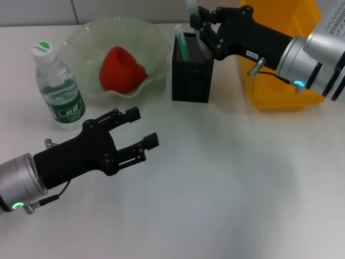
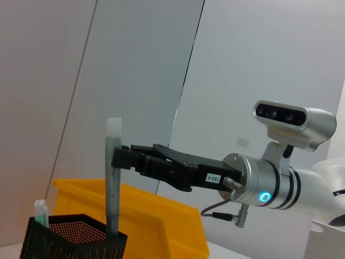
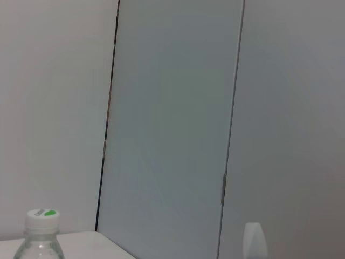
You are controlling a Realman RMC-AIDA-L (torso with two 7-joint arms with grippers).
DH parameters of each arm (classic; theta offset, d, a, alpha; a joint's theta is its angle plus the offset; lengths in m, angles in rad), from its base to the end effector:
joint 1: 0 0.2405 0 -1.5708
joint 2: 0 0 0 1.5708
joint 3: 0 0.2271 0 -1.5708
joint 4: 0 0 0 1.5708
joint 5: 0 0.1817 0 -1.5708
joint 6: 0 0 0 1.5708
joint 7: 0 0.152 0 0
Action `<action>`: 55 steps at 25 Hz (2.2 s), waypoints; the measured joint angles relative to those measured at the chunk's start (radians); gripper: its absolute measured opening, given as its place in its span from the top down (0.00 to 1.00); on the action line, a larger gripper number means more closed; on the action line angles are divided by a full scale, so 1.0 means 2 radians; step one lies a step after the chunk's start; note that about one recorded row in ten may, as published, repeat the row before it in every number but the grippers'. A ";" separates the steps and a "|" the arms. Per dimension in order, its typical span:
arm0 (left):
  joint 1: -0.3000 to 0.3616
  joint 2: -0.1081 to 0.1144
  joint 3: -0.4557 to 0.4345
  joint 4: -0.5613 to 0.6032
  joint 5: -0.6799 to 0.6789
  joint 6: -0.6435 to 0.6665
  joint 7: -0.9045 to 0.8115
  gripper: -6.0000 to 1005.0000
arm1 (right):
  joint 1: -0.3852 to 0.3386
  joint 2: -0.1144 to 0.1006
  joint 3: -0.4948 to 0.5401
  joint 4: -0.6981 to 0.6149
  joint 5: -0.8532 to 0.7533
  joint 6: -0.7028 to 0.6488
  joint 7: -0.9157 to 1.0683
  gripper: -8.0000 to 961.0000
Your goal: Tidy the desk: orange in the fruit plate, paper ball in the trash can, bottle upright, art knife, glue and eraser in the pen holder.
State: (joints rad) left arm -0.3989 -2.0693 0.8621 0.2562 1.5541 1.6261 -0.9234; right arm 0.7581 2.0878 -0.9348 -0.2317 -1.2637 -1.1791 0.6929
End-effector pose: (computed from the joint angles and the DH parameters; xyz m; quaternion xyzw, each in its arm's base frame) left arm -0.2295 0.2421 -0.0226 -0.8832 -0.1958 -0.3942 0.1617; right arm 0.1584 0.3663 -0.0261 -0.8870 0.0667 0.3295 0.3165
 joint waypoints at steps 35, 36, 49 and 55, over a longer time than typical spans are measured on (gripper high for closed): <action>-0.007 0.001 0.000 0.001 -0.004 0.003 -0.001 0.23 | -0.029 -0.003 0.002 -0.042 0.021 -0.020 0.082 0.32; -0.008 0.001 0.000 0.001 -0.004 0.003 -0.001 0.23 | -0.036 -0.003 0.002 -0.053 0.021 -0.021 0.098 0.30; -0.026 0.005 0.012 0.009 0.001 0.003 -0.009 0.23 | -0.128 -0.006 0.012 -0.122 0.021 -0.134 0.190 0.15; -0.022 0.009 0.031 0.032 0.002 0.006 -0.021 0.23 | -0.164 -0.027 0.011 -0.126 -0.012 -0.214 0.226 0.15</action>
State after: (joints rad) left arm -0.4429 -2.0510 0.9246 0.3201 1.5578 1.6384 -0.9649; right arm 0.4302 2.0347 -0.9120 -0.4833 -1.2879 -1.6078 1.1447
